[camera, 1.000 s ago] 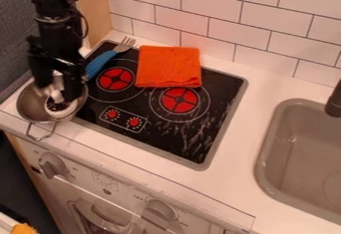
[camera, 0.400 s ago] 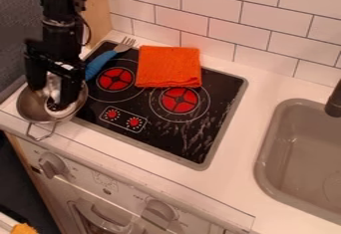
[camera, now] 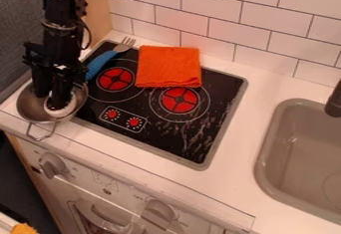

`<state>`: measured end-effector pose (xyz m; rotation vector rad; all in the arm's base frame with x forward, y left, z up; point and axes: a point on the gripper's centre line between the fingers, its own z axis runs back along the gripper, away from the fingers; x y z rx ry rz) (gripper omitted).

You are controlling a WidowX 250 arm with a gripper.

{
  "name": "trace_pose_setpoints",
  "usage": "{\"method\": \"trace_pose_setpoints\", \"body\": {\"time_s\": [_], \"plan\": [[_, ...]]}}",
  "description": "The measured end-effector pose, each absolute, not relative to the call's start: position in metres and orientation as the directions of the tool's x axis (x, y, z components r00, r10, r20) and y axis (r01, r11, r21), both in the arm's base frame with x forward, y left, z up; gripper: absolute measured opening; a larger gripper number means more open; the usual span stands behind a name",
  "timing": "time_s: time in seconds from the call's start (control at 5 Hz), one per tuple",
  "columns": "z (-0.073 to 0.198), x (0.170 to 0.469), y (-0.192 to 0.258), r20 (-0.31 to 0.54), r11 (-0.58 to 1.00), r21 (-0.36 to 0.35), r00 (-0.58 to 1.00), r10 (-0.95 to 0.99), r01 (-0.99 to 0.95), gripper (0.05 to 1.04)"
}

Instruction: Put the white object at the bottom right burner

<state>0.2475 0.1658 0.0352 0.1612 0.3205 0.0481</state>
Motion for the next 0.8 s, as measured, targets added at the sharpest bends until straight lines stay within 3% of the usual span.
{"method": "trace_pose_setpoints", "body": {"time_s": [0.2, 0.4, 0.6, 0.8], "plan": [[0.034, 0.248, 0.165, -0.317, 0.987, 0.160, 0.946, 0.071, -0.020, 0.221], [0.036, 0.257, 0.153, -0.266, 0.988, 0.152, 0.964, 0.023, 0.019, 0.220], [0.081, 0.274, 0.112, -0.006, 0.984, 0.135, 0.993, -0.118, 0.118, 0.220], [0.092, 0.267, 0.091, 0.125, 0.983, 0.094, 0.977, -0.172, 0.161, 0.220]]}}
